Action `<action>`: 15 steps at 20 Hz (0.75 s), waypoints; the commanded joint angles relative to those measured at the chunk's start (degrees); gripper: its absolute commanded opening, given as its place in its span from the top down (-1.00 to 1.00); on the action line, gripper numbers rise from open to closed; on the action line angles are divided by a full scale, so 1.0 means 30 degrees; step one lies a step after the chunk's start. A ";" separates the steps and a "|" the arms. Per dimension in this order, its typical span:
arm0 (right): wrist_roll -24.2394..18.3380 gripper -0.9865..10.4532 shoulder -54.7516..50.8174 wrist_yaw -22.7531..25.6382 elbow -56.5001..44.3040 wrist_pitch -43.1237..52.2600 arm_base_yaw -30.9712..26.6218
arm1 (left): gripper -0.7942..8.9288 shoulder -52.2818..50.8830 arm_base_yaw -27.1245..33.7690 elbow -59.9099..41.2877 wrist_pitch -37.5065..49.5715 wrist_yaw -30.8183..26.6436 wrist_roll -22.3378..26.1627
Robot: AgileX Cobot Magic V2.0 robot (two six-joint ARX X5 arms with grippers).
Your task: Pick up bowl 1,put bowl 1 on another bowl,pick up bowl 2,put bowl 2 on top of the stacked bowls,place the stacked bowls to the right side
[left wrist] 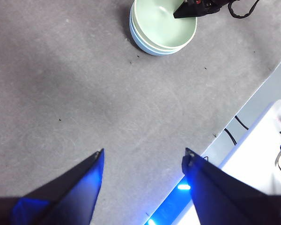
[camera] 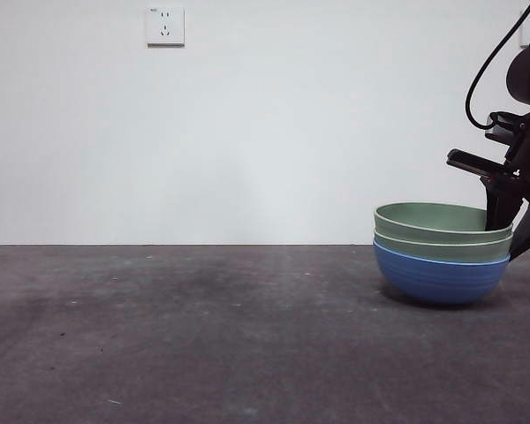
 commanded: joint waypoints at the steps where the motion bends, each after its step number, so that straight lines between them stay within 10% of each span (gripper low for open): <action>1: -0.0364 0.72 0.0568 0.0117 -0.0160 0.0146 0.0087 | 0.25 0.0007 -0.0044 -0.0015 -0.0393 0.0029 0.0168; 15: -0.0576 0.48 -0.0335 -0.0896 -0.0117 0.0532 0.0102 | 0.25 0.0007 -0.0036 -0.0015 -0.0379 0.0022 0.0211</action>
